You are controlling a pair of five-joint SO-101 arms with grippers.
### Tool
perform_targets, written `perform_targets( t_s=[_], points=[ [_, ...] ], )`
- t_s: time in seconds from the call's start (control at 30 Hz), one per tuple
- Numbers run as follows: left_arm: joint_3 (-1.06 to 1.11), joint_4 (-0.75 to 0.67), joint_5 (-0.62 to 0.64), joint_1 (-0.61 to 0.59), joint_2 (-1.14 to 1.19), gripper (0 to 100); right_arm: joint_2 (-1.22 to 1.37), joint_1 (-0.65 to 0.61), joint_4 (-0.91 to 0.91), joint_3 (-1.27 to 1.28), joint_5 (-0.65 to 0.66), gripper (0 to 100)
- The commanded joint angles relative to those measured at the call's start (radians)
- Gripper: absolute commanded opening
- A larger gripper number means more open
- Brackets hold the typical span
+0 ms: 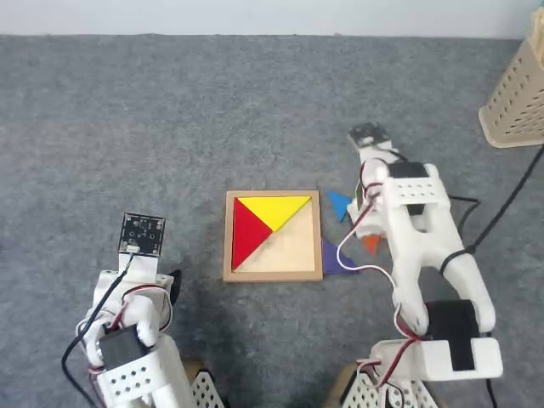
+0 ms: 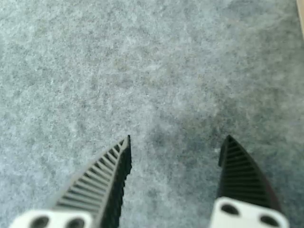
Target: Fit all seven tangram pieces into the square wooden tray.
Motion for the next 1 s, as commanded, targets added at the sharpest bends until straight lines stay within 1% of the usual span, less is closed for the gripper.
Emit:
perform_targets(
  t_s=[0.0, 0.07, 0.2, 0.3, 0.37, 0.5, 0.57, 0.67, 0.73, 0.97],
  points=[
    [-0.008, 0.003, -0.009, -0.005, -0.015, 28, -0.058, -0.107, 0.027, -0.114, -0.095, 0.6],
    [-0.008, 0.003, -0.009, -0.005, -0.015, 28, -0.056, -0.171, 0.007, -0.121, -0.147, 0.6],
    [-0.008, 0.003, -0.009, -0.005, -0.015, 28, -0.013, -0.282, -0.097, -0.123, -0.258, 0.6],
    [-0.008, 0.003, -0.009, -0.005, -0.015, 28, 0.045, -0.328, -0.151, -0.140, -0.348, 0.6],
    [-0.008, 0.003, -0.009, -0.005, -0.015, 28, 0.085, -0.341, -0.151, -0.163, -0.384, 0.7],
    [-0.008, 0.003, -0.009, -0.005, -0.015, 28, 0.137, -0.348, -0.145, -0.172, -0.391, 1.2],
    [-0.008, 0.003, -0.009, -0.005, -0.015, 28, 0.151, -0.374, -0.128, -0.173, -0.390, 4.9],
    [-0.008, 0.003, -0.009, -0.005, -0.015, 28, 0.157, -0.417, -0.114, -0.175, -0.390, 13.1],
    [-0.008, 0.003, -0.009, -0.005, -0.015, 28, 0.156, -0.427, -0.110, -0.175, -0.388, 16.0],
    [-0.008, 0.003, -0.009, -0.005, -0.015, 28, 0.122, -0.374, -0.108, -0.173, -0.388, 16.3]
  ],
)
